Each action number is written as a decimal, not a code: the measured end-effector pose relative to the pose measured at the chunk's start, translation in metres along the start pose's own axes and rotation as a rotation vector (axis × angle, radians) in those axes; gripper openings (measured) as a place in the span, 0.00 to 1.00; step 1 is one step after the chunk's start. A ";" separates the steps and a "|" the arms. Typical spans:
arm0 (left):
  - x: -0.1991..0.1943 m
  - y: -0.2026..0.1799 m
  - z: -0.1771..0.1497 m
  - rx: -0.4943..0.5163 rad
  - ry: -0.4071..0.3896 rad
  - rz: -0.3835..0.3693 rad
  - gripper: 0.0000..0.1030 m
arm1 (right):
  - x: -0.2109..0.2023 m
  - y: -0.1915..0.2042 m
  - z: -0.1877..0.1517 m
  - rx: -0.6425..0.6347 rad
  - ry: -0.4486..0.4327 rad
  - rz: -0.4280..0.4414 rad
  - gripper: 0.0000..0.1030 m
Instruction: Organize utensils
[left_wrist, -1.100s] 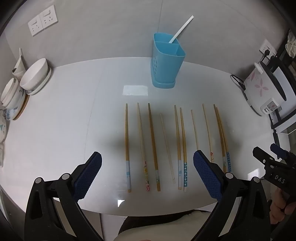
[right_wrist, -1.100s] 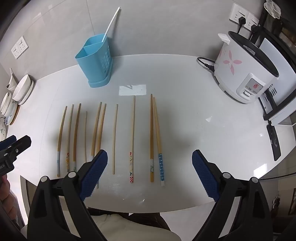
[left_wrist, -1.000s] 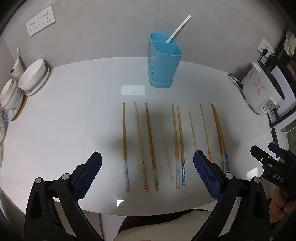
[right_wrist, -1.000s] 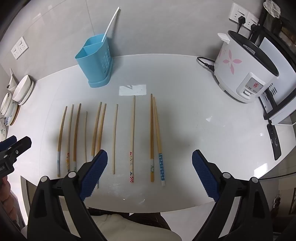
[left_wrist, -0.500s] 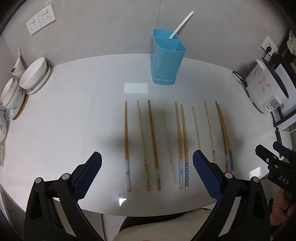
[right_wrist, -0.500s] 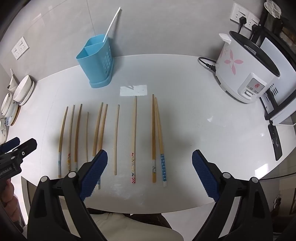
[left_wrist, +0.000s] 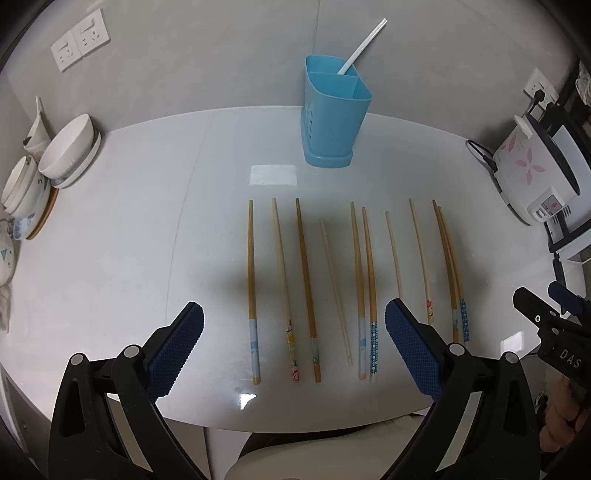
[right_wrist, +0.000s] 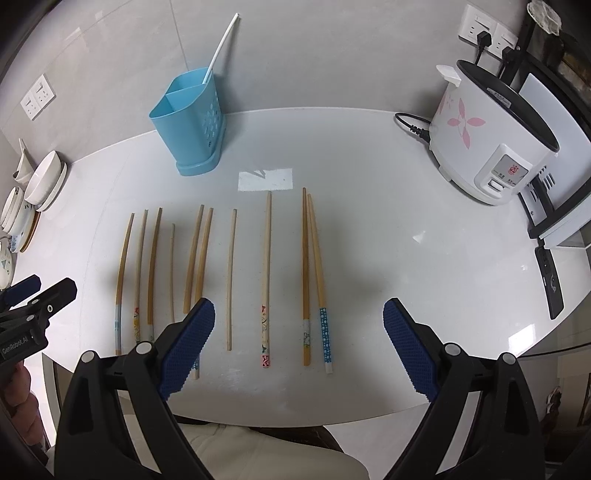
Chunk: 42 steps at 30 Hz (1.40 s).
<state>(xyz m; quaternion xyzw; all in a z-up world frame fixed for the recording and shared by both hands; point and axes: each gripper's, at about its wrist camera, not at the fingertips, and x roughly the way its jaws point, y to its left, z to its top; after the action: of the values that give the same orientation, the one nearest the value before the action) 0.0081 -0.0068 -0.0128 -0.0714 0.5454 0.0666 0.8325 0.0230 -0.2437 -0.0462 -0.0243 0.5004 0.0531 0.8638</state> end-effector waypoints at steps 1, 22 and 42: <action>0.000 0.000 0.000 -0.001 0.000 0.001 0.94 | 0.000 0.000 0.000 0.000 -0.001 0.000 0.86; 0.002 0.000 0.000 -0.017 0.016 0.008 0.94 | -0.001 0.003 0.001 -0.012 -0.008 -0.001 0.86; 0.001 -0.007 -0.003 0.004 0.024 0.009 0.94 | -0.002 0.000 -0.003 -0.009 -0.009 0.004 0.86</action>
<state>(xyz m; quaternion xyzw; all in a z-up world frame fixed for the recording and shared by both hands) 0.0075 -0.0145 -0.0147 -0.0679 0.5557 0.0683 0.8258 0.0197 -0.2438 -0.0458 -0.0270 0.4963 0.0570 0.8658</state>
